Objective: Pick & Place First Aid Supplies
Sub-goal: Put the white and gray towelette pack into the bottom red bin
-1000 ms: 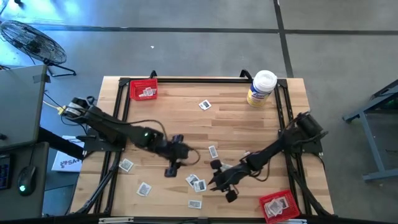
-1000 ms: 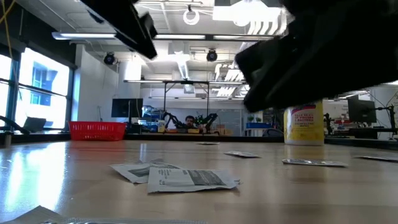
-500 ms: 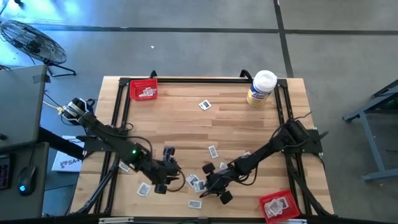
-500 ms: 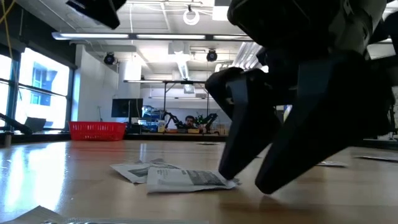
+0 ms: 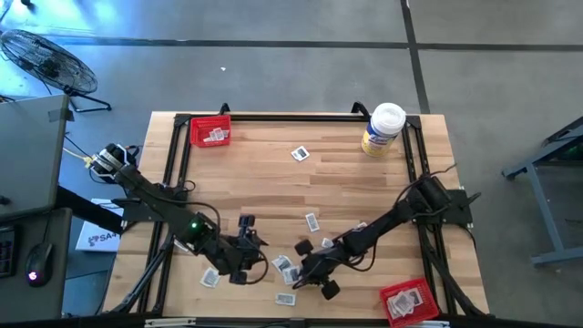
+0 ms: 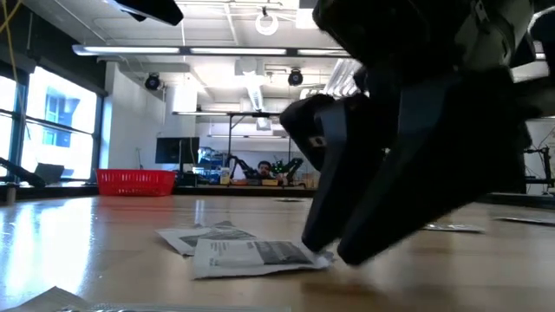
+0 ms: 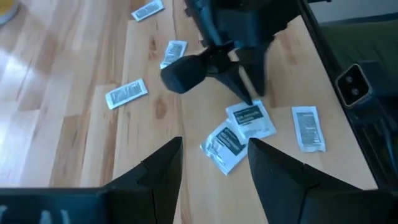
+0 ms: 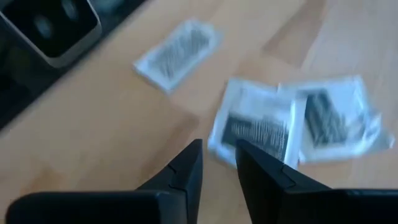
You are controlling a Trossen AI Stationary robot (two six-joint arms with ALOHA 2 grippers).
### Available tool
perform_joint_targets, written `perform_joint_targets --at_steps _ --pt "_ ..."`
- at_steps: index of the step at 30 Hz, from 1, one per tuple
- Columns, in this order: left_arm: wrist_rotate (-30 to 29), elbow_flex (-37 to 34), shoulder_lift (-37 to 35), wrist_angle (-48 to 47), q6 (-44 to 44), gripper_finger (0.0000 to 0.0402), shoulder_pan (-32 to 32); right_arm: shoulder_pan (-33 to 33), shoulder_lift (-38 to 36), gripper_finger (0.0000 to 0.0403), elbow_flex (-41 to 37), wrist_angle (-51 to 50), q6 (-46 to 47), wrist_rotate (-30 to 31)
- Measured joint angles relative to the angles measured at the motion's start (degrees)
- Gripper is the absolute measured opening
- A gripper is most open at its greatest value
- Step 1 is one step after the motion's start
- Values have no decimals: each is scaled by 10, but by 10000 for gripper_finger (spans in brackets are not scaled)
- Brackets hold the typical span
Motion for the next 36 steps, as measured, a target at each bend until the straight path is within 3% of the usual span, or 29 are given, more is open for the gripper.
perform_joint_targets --at_steps 11,17,22,28,33,36 --pt "-3 0 0 10 2 179 0 -8 12 97 1 22 -20 -40" --pt "-4 -30 1 62 29 179 0 -20 26 88 1 24 -11 -41" --pt "-5 -71 1 121 31 179 0 -28 26 66 2 13 24 -21" --pt "2 -117 1 200 46 179 0 -32 26 10 2 3 32 0" --pt "7 -145 1 235 53 179 0 -30 6 7 -1 5 81 13" --pt "40 -148 16 272 80 179 0 -30 -23 2 -1 5 106 15"
